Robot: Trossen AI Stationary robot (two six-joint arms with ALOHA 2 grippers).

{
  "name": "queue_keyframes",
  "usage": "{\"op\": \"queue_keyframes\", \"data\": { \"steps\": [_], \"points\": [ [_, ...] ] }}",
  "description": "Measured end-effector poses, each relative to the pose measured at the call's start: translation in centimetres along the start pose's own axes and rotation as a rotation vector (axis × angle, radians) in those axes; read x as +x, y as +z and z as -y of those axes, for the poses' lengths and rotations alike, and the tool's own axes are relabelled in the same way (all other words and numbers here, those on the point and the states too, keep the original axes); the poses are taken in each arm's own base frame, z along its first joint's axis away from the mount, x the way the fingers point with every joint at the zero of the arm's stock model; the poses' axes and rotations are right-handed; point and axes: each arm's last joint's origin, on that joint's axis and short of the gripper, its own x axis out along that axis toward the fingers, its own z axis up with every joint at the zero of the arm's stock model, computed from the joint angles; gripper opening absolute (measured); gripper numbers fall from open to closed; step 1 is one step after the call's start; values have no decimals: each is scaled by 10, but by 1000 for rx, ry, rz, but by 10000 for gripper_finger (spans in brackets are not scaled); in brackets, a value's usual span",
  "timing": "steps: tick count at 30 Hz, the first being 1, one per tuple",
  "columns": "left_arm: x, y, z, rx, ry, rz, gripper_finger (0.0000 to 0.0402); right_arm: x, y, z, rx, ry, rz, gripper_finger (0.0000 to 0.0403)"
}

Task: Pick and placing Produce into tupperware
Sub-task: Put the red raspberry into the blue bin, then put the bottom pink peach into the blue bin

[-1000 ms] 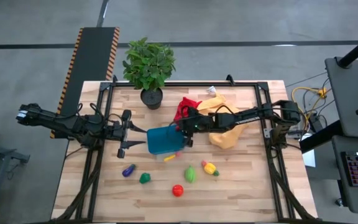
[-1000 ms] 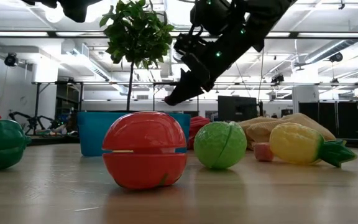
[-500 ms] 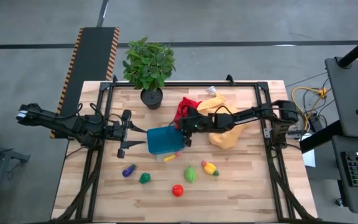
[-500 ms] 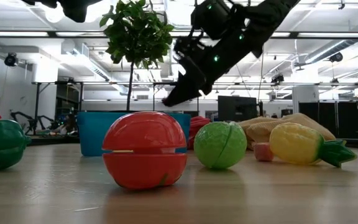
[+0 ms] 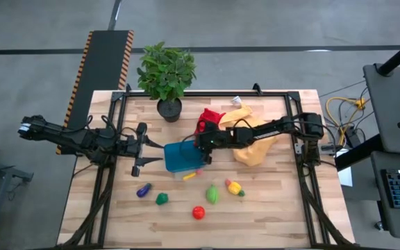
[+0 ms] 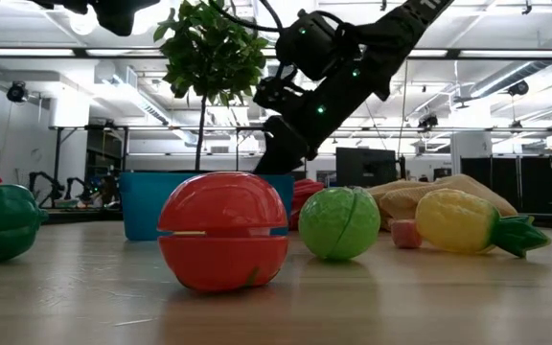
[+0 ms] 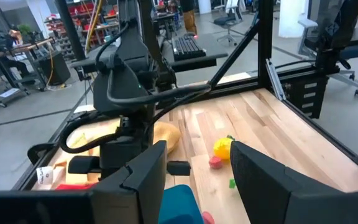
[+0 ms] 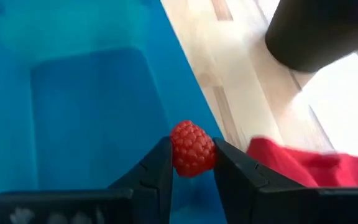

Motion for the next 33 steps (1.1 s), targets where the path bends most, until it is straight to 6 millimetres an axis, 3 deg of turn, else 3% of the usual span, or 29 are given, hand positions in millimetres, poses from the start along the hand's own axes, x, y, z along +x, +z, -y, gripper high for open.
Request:
{"op": "queue_keyframes", "data": {
  "steps": [10, 27, 30, 33],
  "points": [
    [0, 0, 0, 0, 0, -1, 164, -1, 2, 2, -67, -56, -24, 94],
    [0, 0, 0, 0, 0, -1, 164, -6, 11, 3, -75, -56, -81, 155],
    [0, 0, 0, 0, 0, -2, 164, -16, 15, 4, -23, -33, -148, 156],
    [0, 0, 0, 1, 0, -2, 164, -43, 25, 3, 12, 23, -209, 151]
  ]
}}
